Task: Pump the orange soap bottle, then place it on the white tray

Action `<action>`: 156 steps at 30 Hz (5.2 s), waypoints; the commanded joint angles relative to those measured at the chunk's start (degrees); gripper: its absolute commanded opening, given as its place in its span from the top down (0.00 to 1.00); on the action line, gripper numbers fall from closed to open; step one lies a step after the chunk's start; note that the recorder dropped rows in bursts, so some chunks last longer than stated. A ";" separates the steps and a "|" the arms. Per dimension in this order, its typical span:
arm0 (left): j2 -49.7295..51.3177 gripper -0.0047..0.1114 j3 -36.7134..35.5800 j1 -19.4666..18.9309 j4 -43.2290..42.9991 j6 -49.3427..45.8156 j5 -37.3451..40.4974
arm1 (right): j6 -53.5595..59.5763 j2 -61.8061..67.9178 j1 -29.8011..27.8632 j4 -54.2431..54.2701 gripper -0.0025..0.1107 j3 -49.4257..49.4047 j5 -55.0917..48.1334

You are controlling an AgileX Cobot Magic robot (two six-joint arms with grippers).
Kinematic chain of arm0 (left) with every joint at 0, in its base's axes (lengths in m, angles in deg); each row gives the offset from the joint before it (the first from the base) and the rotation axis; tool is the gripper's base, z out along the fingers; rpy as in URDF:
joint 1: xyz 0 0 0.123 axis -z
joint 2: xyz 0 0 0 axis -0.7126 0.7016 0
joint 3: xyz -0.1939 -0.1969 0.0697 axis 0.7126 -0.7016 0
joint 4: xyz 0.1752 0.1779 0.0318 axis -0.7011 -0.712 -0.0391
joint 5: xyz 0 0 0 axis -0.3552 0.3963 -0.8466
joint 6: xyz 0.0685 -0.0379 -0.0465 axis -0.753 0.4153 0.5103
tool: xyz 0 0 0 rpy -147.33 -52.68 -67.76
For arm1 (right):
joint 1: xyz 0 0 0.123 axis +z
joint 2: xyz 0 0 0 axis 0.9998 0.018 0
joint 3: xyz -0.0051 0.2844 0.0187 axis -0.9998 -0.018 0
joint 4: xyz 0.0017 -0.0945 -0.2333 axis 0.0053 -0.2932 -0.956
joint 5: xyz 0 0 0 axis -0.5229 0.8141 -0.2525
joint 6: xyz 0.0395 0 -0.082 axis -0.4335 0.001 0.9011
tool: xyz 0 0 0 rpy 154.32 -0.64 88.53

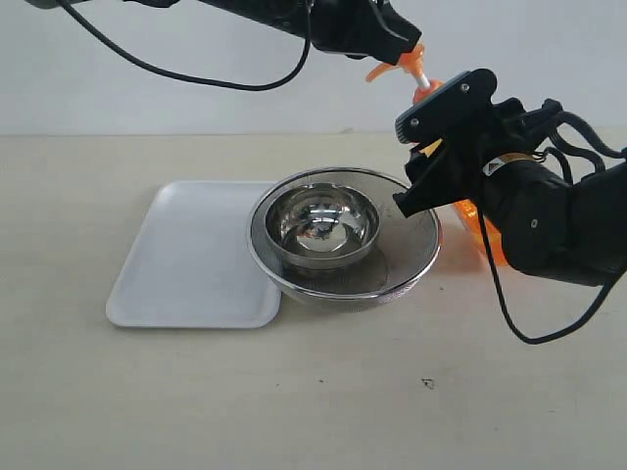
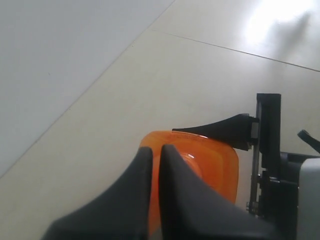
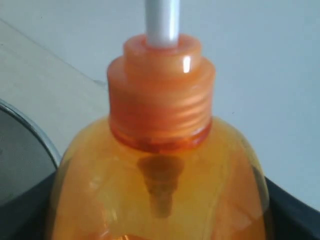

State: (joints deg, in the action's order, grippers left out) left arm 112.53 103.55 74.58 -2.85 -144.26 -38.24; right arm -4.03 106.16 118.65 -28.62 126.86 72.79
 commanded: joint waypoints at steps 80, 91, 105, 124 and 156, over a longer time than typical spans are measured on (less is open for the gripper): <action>-0.89 0.92 -1.30 1.44 -11.05 2.72 3.23 | -9.45 -0.86 0.53 -5.31 0.98 0.39 2.05; -0.32 0.92 -1.30 1.44 -11.19 2.99 4.00 | -9.45 -0.86 0.53 -5.75 0.98 0.39 2.14; 0.58 0.92 -1.30 1.44 -14.21 5.40 4.24 | -9.45 -0.86 0.53 -5.75 0.98 0.39 2.14; 1.56 0.92 -1.30 2.92 -15.74 5.64 4.46 | -9.45 -0.86 0.53 -5.75 0.98 0.39 2.30; -22.52 0.92 -1.20 0.44 -32.71 16.70 -2.78 | -5.80 -0.97 0.53 -5.31 0.98 0.39 3.03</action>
State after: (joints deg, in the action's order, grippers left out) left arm 92.07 102.52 75.68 -29.31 -132.41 -40.92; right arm -12.82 106.16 119.08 -33.45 126.86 73.08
